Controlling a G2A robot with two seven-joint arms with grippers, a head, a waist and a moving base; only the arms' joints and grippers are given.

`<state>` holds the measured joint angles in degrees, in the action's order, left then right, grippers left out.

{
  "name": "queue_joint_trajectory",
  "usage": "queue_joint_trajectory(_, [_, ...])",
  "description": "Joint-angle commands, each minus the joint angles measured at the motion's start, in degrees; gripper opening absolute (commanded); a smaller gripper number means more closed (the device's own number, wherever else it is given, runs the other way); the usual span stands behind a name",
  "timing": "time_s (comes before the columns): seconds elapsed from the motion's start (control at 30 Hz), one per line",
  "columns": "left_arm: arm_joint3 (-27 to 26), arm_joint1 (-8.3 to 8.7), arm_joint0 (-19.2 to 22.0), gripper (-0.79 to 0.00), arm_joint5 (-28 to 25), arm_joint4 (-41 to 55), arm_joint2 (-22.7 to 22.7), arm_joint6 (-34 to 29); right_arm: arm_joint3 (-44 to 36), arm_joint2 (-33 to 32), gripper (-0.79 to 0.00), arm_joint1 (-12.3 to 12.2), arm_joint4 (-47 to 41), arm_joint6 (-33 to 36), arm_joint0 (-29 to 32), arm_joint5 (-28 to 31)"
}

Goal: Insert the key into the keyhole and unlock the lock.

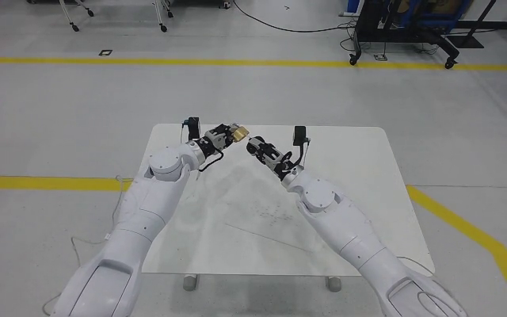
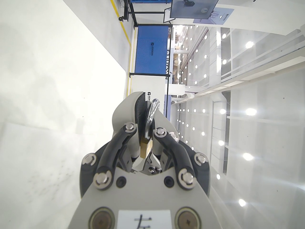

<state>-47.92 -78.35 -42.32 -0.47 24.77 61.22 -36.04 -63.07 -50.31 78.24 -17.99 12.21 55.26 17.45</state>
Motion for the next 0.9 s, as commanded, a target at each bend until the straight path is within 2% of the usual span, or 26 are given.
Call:
queue_joint_trajectory(0.0, [0.02,-0.02,0.01,-0.785,0.06,0.20,0.20,-0.12,-0.01,-0.12,-0.785,0.14,0.18,0.07,0.16,0.14])
queue_joint_trajectory(0.87, [-0.17,-0.29,-0.36,-0.785,0.75,1.12,1.98,0.21,0.60,-1.97,-0.785,1.77,1.72,1.85,0.91,-0.07])
